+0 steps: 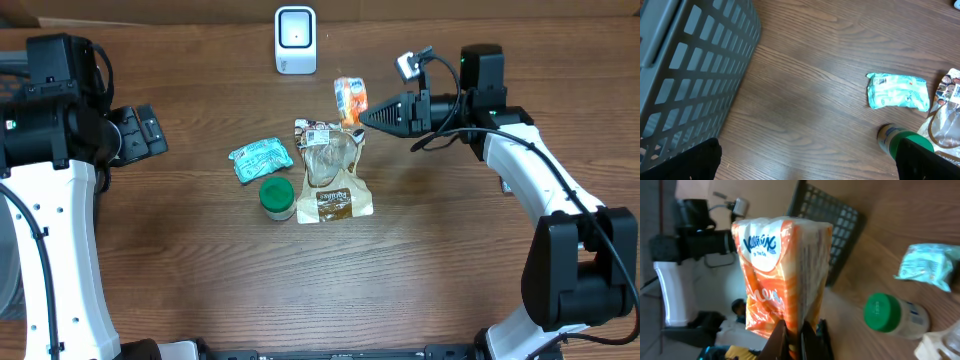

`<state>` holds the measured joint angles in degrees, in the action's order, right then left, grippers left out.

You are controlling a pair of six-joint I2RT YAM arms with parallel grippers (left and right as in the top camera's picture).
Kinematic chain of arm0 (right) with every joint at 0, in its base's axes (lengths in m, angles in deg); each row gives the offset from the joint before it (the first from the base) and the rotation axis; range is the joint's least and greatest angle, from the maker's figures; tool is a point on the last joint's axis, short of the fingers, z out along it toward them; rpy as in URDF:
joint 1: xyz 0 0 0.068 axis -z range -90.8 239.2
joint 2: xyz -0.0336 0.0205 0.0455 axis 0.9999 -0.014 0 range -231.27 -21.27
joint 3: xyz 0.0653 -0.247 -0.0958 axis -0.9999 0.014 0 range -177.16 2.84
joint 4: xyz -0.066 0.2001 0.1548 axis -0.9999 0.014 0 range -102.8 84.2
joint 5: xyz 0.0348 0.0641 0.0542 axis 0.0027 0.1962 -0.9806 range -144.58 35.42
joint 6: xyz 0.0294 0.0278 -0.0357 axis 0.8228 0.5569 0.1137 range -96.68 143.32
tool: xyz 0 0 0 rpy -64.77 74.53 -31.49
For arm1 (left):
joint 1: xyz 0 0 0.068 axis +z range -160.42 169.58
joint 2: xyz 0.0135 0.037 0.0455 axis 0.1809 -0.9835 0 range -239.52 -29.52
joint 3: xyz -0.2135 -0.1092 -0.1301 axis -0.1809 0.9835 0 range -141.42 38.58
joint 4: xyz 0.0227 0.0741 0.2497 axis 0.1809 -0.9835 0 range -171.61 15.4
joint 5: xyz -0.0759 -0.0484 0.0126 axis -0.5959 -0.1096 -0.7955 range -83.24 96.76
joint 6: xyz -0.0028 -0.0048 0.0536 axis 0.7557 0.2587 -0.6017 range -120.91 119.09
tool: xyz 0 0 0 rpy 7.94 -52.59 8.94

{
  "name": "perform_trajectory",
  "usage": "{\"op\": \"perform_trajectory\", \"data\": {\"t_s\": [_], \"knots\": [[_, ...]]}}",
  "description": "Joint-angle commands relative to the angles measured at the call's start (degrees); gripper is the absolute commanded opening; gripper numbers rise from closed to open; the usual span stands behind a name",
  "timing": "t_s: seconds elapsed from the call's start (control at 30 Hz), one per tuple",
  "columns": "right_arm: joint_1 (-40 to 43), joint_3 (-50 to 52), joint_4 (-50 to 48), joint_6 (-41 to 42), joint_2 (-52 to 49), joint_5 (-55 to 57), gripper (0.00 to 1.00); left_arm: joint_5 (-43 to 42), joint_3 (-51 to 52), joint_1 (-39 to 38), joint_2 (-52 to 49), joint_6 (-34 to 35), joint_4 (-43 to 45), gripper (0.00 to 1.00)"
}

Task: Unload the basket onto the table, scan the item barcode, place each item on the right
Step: 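Lift the orange pack with the right gripper and hold it at the scanner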

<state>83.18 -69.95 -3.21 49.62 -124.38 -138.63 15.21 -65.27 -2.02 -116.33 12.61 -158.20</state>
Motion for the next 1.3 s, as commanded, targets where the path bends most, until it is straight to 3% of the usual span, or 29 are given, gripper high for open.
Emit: {"op": "perform_trajectory", "data": {"t_s": [0.0,0.43,0.8,1.03,1.17,1.27], "knots": [[0.2,-0.9,-5.2,12.2,1.6,-4.2,0.04,0.5,-0.1,0.2,-0.1,0.8,0.0,1.0],[-2.3,-0.6,-5.7,10.1,1.5,2.6,0.04,0.5,-0.2,0.2,-0.1,0.8,0.0,1.0],[-12.7,-2.0,18.7,-2.1,1.4,35.8,0.04,0.5,-0.1,0.2,-0.1,0.8,0.0,1.0],[-15.6,-18.8,37.7,-6.5,0.4,61.4,0.04,0.5,-0.1,0.2,-0.1,0.8,0.0,1.0],[-16.2,-36.7,42.8,-8.8,-4.2,77.6,0.04,0.5,-0.1,0.2,-0.1,0.8,0.0,1.0],[-17.7,-44.3,41.8,-11.4,-8.7,87.8,0.04,0.5,-0.1,0.2,-0.1,0.8,0.0,1.0]]}}
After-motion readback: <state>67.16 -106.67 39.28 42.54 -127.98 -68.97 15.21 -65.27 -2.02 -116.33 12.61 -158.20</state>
